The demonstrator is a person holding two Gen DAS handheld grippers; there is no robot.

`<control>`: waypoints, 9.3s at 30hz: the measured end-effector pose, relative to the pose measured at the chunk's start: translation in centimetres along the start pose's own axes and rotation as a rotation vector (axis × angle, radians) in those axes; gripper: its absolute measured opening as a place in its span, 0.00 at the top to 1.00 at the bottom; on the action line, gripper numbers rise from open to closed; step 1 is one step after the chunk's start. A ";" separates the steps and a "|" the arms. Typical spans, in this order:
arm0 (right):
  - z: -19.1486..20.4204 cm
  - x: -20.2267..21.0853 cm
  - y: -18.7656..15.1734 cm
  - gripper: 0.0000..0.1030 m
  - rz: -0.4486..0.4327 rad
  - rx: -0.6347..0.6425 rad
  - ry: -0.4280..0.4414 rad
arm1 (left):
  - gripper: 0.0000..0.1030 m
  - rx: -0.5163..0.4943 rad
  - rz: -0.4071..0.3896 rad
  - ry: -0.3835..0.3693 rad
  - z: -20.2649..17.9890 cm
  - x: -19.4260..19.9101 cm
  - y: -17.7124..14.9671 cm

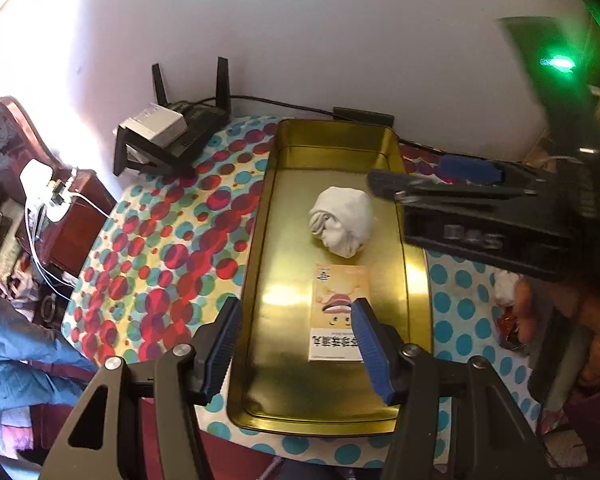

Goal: Organize objects
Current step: 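Carry the white sock ball into the gold tray and release it, then grasp the rolled white sock with the left gripper, then place the sock in the tray with the left gripper while the right gripper drops another sock there, then grasp the red-and-teal box with the right gripper while the left gripper grasps the blister pack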

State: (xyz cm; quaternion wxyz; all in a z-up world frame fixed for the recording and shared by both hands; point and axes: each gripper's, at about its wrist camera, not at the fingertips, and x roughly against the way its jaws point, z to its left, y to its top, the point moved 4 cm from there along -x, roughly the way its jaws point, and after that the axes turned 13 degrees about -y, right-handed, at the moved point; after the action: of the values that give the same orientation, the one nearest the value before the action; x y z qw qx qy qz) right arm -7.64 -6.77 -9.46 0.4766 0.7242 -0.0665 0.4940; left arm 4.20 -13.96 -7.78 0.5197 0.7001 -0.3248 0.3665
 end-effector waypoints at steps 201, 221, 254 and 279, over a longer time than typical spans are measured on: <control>-4.5 4.0 -3.0 0.21 -0.044 -0.142 0.029 | 0.53 -0.072 0.015 -0.180 -0.5 -0.1 2.8; -34.5 3.6 -14.6 0.19 0.252 -0.714 -0.611 | 0.52 -0.199 0.079 -0.213 -10.2 -4.0 2.8; -35.3 7.0 -17.6 0.30 0.180 -0.727 -0.495 | 0.34 -0.159 0.316 -0.459 -27.4 -16.5 9.4; -35.1 5.8 -19.4 0.29 0.163 -0.760 -0.372 | 0.33 -0.233 0.385 -0.318 -31.9 -23.4 7.6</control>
State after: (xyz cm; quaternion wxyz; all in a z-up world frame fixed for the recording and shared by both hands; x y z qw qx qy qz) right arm -16.57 32.32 -15.00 0.6487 0.5664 -0.3855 0.3313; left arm -19.96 16.67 -17.85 0.4602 0.6095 -0.5694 0.3042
